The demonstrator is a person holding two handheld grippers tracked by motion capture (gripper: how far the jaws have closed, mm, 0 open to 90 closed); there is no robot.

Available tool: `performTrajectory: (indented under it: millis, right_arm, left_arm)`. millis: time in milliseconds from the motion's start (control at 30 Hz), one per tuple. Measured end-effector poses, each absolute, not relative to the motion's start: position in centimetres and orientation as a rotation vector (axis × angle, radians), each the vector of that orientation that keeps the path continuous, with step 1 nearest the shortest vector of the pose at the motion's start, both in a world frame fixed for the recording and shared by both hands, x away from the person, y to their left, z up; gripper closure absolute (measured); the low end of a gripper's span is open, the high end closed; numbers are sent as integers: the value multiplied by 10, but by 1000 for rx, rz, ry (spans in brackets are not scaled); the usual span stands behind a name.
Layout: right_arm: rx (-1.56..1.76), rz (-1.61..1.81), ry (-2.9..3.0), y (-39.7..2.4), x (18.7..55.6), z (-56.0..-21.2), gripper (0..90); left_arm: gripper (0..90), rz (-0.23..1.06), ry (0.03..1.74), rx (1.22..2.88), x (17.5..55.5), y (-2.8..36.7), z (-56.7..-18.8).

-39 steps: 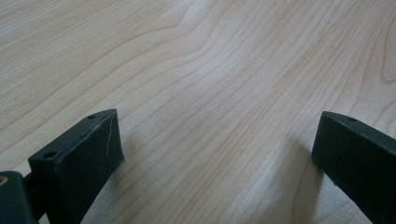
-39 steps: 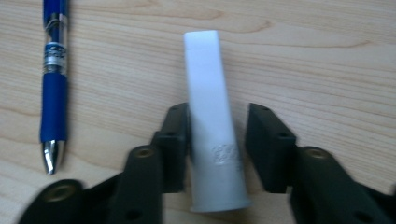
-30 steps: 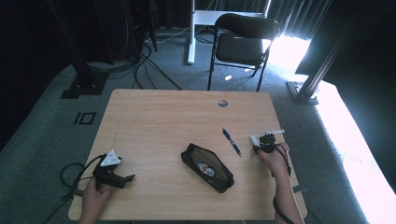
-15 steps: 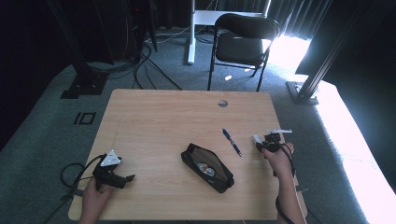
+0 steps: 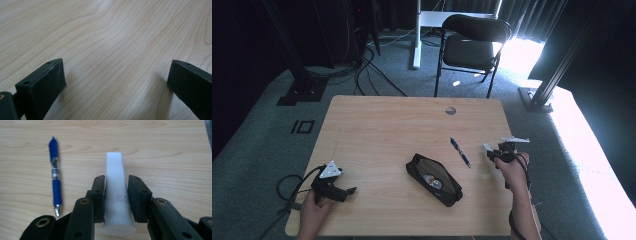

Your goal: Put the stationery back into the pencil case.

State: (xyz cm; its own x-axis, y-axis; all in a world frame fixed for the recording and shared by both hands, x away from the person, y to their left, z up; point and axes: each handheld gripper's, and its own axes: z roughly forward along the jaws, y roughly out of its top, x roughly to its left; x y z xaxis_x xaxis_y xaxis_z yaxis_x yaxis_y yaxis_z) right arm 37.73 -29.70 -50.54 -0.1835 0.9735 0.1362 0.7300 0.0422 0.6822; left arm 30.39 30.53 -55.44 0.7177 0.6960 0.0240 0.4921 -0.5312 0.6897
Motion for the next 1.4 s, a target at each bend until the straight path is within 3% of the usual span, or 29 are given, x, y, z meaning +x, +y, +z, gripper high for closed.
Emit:
performTrajectory:
  millis: [600, 1400]
  right_arm:
    - [1606, 1108, 2000, -272, 365, -473, 675]
    - [1264, 1377, 2175, -188, 329, -431, 676]
  left_arm:
    - [19, 390, 897, 2243, 304, 305, -554]
    - [19, 390, 897, 2243, 304, 305, -554]
